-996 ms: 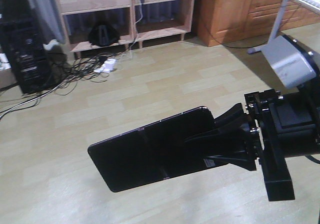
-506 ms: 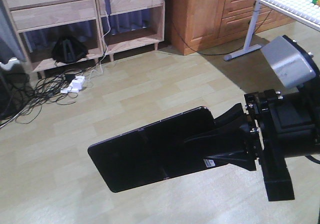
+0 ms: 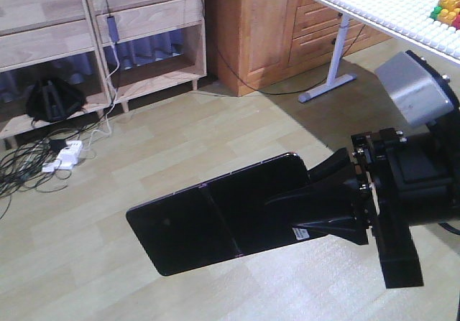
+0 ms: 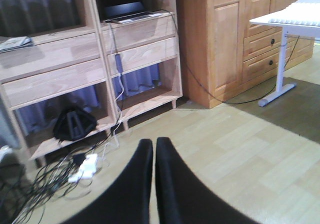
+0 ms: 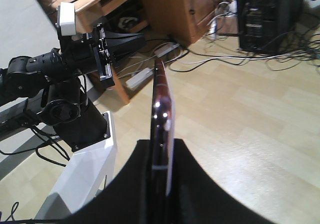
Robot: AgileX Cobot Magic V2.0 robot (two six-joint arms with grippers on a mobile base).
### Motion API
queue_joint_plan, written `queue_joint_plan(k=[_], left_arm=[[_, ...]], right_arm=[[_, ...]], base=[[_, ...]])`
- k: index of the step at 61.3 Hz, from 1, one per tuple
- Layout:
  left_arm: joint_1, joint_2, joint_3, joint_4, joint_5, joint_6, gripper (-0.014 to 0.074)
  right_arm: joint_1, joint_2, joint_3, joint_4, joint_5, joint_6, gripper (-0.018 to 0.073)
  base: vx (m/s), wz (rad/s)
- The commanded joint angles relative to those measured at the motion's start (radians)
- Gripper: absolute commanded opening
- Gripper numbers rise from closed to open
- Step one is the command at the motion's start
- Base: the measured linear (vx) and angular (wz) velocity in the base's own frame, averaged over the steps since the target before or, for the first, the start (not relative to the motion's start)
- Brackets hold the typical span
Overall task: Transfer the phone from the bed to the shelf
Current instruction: 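Drive toward the wooden shelf unit with the laptop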
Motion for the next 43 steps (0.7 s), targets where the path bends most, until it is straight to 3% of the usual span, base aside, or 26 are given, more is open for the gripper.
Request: queue_joint_plan(k=[1,43], left_arm=[[-0.007,-0.004,-0.023,-0.009,-0.073,-0.006,0.0001],[-0.007,-0.004,-0.023,-0.009,-0.073,-0.006,0.0001]], right_arm=[[-0.001,-0.021,-0.029,0.085,0.067,-0.011,-0.0002],[-0.001,-0.021,-0.029,0.085,0.067,-0.011,-0.0002]], base=[[0.42,-0.16],[0.41,-0.16]])
